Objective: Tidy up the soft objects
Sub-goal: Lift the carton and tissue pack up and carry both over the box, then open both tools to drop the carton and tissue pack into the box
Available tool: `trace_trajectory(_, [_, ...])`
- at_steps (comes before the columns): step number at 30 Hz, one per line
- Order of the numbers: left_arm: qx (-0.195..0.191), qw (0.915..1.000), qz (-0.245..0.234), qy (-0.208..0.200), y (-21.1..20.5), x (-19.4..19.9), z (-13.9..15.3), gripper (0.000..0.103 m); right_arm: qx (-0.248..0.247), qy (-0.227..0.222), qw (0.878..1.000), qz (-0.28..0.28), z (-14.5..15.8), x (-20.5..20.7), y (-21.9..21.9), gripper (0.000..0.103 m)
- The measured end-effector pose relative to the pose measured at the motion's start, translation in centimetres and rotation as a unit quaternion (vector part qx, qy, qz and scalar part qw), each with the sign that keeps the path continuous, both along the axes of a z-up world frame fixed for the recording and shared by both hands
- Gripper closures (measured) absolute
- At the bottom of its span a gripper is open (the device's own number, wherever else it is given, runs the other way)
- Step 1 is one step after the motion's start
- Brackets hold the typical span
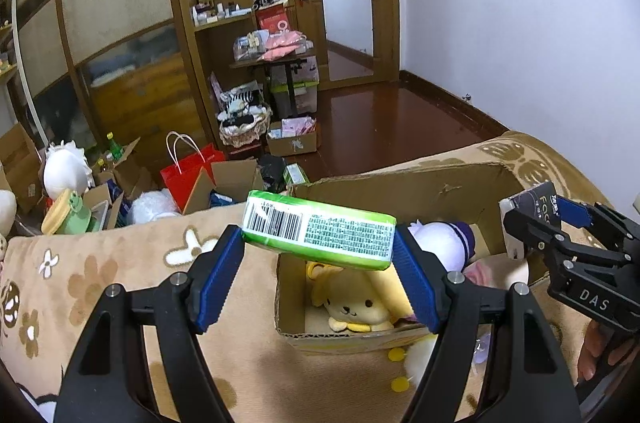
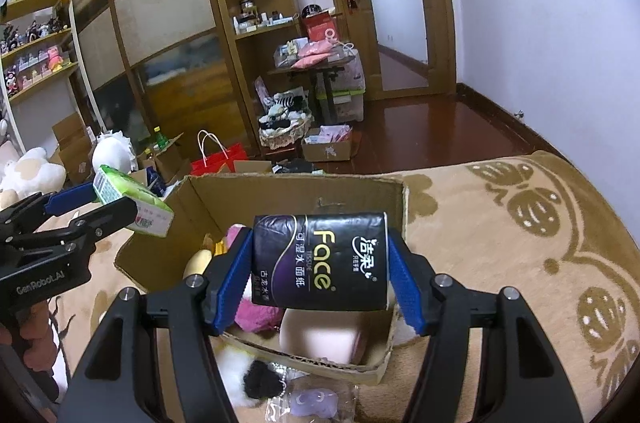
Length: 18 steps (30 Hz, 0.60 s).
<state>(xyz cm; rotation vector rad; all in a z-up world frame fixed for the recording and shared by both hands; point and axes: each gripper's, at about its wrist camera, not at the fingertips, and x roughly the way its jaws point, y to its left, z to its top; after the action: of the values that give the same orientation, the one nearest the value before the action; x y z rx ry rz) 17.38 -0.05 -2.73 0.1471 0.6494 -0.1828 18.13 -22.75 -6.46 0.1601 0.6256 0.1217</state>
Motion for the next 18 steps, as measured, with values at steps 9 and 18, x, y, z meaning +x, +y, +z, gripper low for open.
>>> trace_trajectory(9, [0.000, 0.9999, 0.001, 0.014, 0.7, 0.7, -0.7, 0.029, 0.004, 0.025, 1.000, 0.011, -1.2, 0.5, 0.3, 0.035])
trace_trajectory(18, [-0.010, 0.9997, -0.014, 0.016, 0.6, 0.4, -0.8, 0.016, 0.009, 0.037, 0.999, 0.005, -1.7, 0.5, 0.1, 0.033])
